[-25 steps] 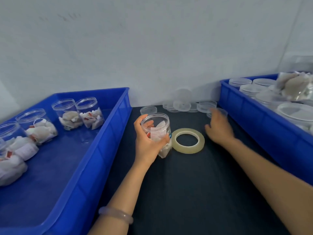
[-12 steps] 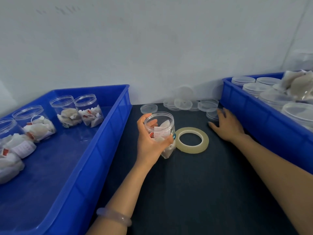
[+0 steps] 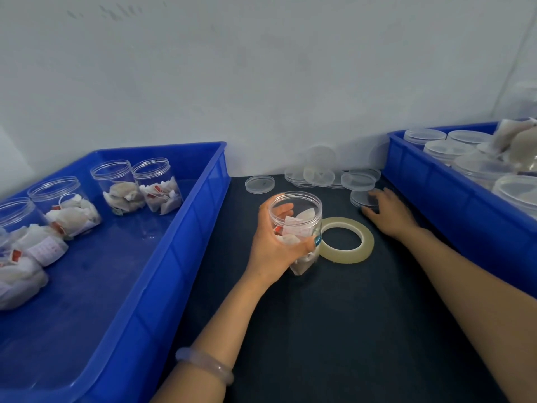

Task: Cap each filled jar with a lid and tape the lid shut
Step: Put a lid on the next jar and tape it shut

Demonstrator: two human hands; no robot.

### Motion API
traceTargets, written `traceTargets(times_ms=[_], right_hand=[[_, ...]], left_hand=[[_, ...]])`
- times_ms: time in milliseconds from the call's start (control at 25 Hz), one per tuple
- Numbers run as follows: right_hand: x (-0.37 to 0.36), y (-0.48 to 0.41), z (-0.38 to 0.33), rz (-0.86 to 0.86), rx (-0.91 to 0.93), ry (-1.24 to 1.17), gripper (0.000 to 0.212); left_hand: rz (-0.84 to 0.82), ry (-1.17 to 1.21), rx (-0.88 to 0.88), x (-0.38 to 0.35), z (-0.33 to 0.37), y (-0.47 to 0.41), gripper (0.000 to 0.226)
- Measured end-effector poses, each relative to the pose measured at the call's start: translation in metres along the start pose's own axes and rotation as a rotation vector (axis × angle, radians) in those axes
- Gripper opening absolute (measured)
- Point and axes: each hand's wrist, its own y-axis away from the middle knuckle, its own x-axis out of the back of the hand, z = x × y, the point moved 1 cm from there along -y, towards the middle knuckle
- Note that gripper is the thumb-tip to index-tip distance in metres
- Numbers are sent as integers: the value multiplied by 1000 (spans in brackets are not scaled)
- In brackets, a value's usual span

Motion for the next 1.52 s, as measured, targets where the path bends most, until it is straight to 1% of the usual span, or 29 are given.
traceTargets(times_ms=[120,200,240,320,360,400,440,480,520,560,600,640,680,720,840,960,1040,1080,1160,1280,1320,1400,1520], right_hand=[[1,5,-6,81,-38,-95,47],[1,10,-12,117,-97,-155,49],[1,14,-15,134,-132,-230,52],[4,27,-26,183,-208,-490,59],[8,36,-35,227,-199,-609,61],[14,46,-47,280,-124,-695,59],[21,57,-62,314,3,-760,56],[29,70,-81,310,161,-809,52],[36,84,-100,265,328,-823,50],[41,96,-116,212,470,-781,48],[42,106,-129,172,570,-693,46],[41,113,-138,151,629,-582,44],[38,118,-143,130,644,-489,43],[36,122,-145,98,625,-445,42],[31,127,-143,4,568,-539,40],[28,126,-138,4,605,-548,38],[24,124,-136,-2,625,-587,42],[21,124,-134,-21,617,-631,49],[14,123,-130,-69,589,-693,68],[-5,122,-122,-126,521,-762,95],[-11,122,-119,-139,478,-810,98],[-20,121,-116,-178,400,-870,93],[-25,120,-117,-200,377,-883,84]], left_hand=[[-2,-2,-4,-1,2,1,89],[-8,1,1,-2,2,2,89],[-8,3,2,-1,2,2,89],[-10,5,-2,0,2,1,88],[-13,6,-2,-1,2,1,88],[-15,10,-2,-1,2,1,88],[-17,17,-3,-2,1,2,88],[-17,29,-5,-2,2,3,88],[-17,41,-9,-2,3,4,89],[-14,48,-15,-2,4,4,89],[-9,49,-15,-2,5,4,89],[-2,48,-9,-2,5,5,89],[6,51,-4,-2,7,4,89],[10,54,2,-3,8,4,90],[-9,77,-1,-3,9,4,91],[-118,221,-33,5,5,7,92],[-184,312,-60,13,5,9,85],[-181,325,-76,14,6,8,82],[-104,273,-108,11,14,4,81],[-10,101,-186,2,25,-6,79],[10,69,-185,0,26,-7,75],[66,30,-186,0,24,-6,65],[146,-80,-228,0,21,2,59]])
